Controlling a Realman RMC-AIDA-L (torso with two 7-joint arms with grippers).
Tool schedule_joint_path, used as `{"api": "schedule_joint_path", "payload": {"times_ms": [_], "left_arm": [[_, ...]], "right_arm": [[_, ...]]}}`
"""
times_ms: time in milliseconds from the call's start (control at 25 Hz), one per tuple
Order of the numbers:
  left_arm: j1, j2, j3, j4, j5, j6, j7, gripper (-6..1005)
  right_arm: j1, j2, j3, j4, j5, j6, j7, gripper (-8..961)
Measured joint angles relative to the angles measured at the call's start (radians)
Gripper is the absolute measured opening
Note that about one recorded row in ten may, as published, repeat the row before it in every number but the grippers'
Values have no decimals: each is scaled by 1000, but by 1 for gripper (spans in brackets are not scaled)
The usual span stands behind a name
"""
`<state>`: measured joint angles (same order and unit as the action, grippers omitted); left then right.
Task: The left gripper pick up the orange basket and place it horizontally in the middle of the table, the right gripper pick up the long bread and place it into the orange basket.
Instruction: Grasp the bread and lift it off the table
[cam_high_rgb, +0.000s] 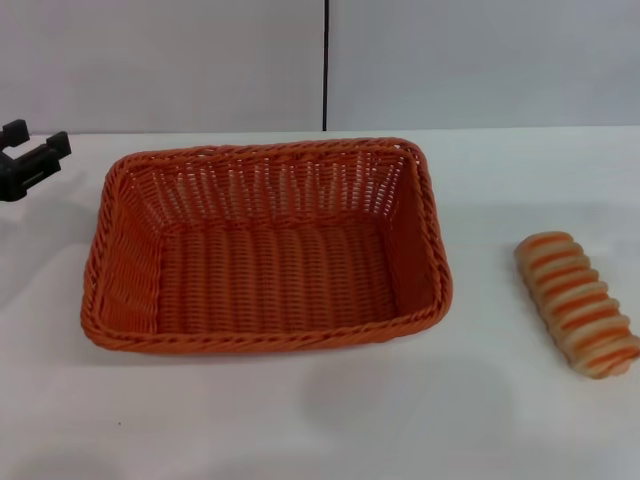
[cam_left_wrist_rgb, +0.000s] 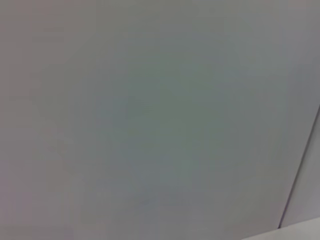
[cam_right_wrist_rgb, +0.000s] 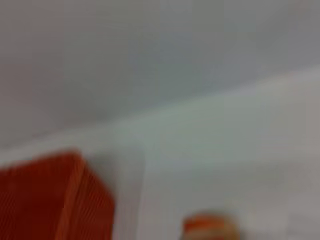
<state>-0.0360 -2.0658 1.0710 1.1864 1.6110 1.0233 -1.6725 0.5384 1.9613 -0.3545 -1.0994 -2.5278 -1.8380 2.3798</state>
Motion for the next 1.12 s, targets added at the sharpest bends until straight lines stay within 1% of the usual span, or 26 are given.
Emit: {"api": "schedule_joint_path", "payload": {"times_ms": [40,160,200,240,320,400,520,600,720,800,840,960,1000,1040,1120], "left_arm": [[0,0,0,0,0,0,0,575],[6,-1,4,-21,-12,6,23,574],[7,-1,3,-31,-20,11,33,574],[8,-1,2,-42,-28,15,41,574],[11,0,-5,-72,-66,39,69,574],[13,1,-16,-88,-87,59,86,574],[16,1,-45,-103,-102,91,101,574],[17,1,-51,-104,-103,98,102,574],[23,0,-69,-107,-109,116,104,574],[26,0,-77,-114,-122,122,109,574],[26,0,-77,-114,-122,122,109,574],[26,1,-80,-149,-157,131,136,574],[25,2,-83,-155,-164,132,141,574],[25,2,-86,-157,-166,132,142,574],[24,2,-91,-159,-166,134,143,574]], "right_arm": [[0,0,0,0,0,0,0,638],[33,-7,-31,43,-21,-35,10,638],[44,-7,-71,85,-22,-25,16,638],[44,-7,-71,85,-22,-25,16,638],[52,-7,-105,131,-25,-5,18,638],[54,-2,-157,176,-27,54,31,638],[49,-1,-181,192,-28,95,43,638],[50,-6,-197,235,-30,133,44,638],[65,-19,-217,327,-30,191,35,639],[78,-19,-248,384,-29,254,18,618],[78,-19,-248,384,-29,254,18,608],[84,-9,-259,399,-23,294,-2,577],[87,0,-256,399,-21,315,-15,567],[87,0,-256,399,-21,315,-15,557],[88,9,-253,397,-20,324,-27,536]]}}
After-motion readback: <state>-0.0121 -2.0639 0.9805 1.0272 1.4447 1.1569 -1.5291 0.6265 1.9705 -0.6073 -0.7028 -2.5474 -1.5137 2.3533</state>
